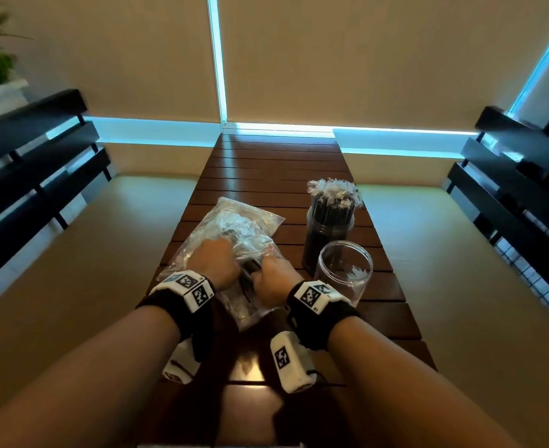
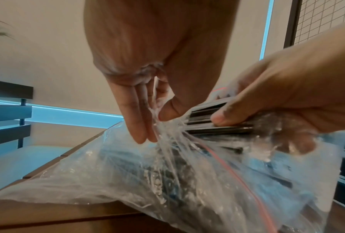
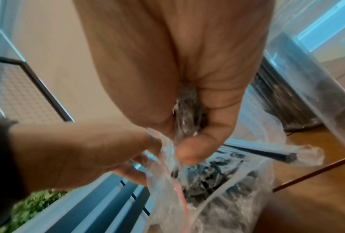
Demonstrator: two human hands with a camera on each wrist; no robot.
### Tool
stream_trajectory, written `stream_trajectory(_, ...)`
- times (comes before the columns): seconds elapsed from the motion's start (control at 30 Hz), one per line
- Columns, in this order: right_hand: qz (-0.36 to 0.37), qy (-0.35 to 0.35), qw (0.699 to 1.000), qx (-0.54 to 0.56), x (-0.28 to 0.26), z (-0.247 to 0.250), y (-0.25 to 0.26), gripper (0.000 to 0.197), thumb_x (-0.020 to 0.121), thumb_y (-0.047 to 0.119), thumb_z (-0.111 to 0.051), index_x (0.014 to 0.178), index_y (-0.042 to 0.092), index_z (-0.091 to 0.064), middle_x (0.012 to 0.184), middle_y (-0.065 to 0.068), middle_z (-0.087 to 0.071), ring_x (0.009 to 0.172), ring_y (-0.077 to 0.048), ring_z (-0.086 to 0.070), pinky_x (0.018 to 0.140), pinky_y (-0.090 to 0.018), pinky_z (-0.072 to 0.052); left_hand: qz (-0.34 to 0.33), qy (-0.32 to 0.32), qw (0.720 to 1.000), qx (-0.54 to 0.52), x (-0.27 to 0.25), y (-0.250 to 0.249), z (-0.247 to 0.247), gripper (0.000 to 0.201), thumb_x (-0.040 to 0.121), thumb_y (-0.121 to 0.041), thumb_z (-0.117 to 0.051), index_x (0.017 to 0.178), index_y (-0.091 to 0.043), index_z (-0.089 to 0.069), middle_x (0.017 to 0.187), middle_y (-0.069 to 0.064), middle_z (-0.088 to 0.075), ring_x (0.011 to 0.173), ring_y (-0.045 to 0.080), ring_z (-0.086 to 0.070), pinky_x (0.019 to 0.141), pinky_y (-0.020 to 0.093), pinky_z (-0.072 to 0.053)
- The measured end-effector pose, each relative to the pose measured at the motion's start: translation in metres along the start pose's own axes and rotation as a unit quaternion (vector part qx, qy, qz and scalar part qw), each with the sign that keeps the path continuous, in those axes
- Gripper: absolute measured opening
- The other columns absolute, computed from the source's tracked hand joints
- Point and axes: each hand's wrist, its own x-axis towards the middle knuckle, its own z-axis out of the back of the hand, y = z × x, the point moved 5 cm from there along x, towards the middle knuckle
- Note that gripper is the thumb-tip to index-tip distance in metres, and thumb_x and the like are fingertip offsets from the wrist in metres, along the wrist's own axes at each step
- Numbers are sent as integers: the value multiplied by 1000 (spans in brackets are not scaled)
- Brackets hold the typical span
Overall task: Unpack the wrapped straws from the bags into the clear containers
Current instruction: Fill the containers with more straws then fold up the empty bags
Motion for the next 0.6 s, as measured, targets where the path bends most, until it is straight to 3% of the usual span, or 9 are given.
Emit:
stream_trajectory(0.07,-24,4,999,31,-3,8,-4,46,98,24,-52,136,1,-41,135,-19,-51,119,-34,-55,94,-33,-47,-12,-27,1000,6,-2,-2,10,37,85,-33,-65,115,-17,-51,123,10,-58,103,33,-63,78,40,-51)
stream_trajectory(0.13,-42,7,998,38,-4,15,-6,46,98,27,-52,136,2,-43,135,-20,-52,117,-34,-57,92,-33,-49,-92,-27,995,14,-9,-12,14,71,81,-34,-69,140,-22,-32,143,6,-37,118,31,-56,84,45,-52)
stream_trajectory(0.2,-40,4,999,34,-8,23,-3,51,98,25,-52,141,2,-38,138,-21,-50,120,-34,-56,91,-33,-47,-213,26,976,41,-17,-26,9,101,71,-32,-77,149,-32,-13,155,0,-17,134,25,-38,92,44,-52)
stream_trajectory(0.27,-31,8,998,48,-12,31,2,61,98,24,-53,149,3,-28,138,-21,-51,120,-35,-56,89,-32,-48,-261,82,961,43,-21,-35,-2,115,65,-41,-82,151,-35,-7,156,-3,-19,137,19,-29,106,45,-42)
stream_trajectory(0.33,-16,-2,998,55,-17,40,6,54,95,26,-55,143,8,-41,132,-16,-57,114,-32,-60,82,-29,-49,-241,77,967,-24,-18,-38,-5,106,66,-46,-83,150,-32,-20,144,-2,-39,129,17,-38,108,41,-41)
stream_trajectory(0.4,-5,-25,998,55,-21,49,6,42,90,28,-58,130,13,-57,122,-13,-65,105,-29,-64,78,-28,-50,-219,48,970,-92,-13,-40,-6,89,67,-42,-82,142,-27,-37,129,0,-51,116,17,-47,99,36,-45)
stream_trajectory(0.5,10,-105,991,82,-31,64,1,31,83,36,-65,103,13,-71,99,-8,-72,93,-24,-68,78,-32,-55,-211,3,967,-142,-7,-45,-5,55,69,-34,-70,120,-25,-53,108,1,-58,99,21,-56,85,37,-50)
stream_trajectory(0.57,33,-165,976,141,-41,66,-1,27,79,43,-71,88,17,-70,86,-1,-72,82,-17,-67,71,-29,-52,-201,-27,966,-161,-3,-44,-2,31,68,-34,-59,97,-29,-52,92,-3,-57,84,21,-57,73,37,-49)
stream_trajectory(0.6,52,-194,964,173,-46,63,-1,28,77,46,-74,88,20,-69,85,3,-71,80,-13,-67,70,-28,-52,-201,-36,965,-165,-1,-43,0,25,69,-35,-57,93,-31,-51,88,-5,-58,81,19,-57,71,37,-50)
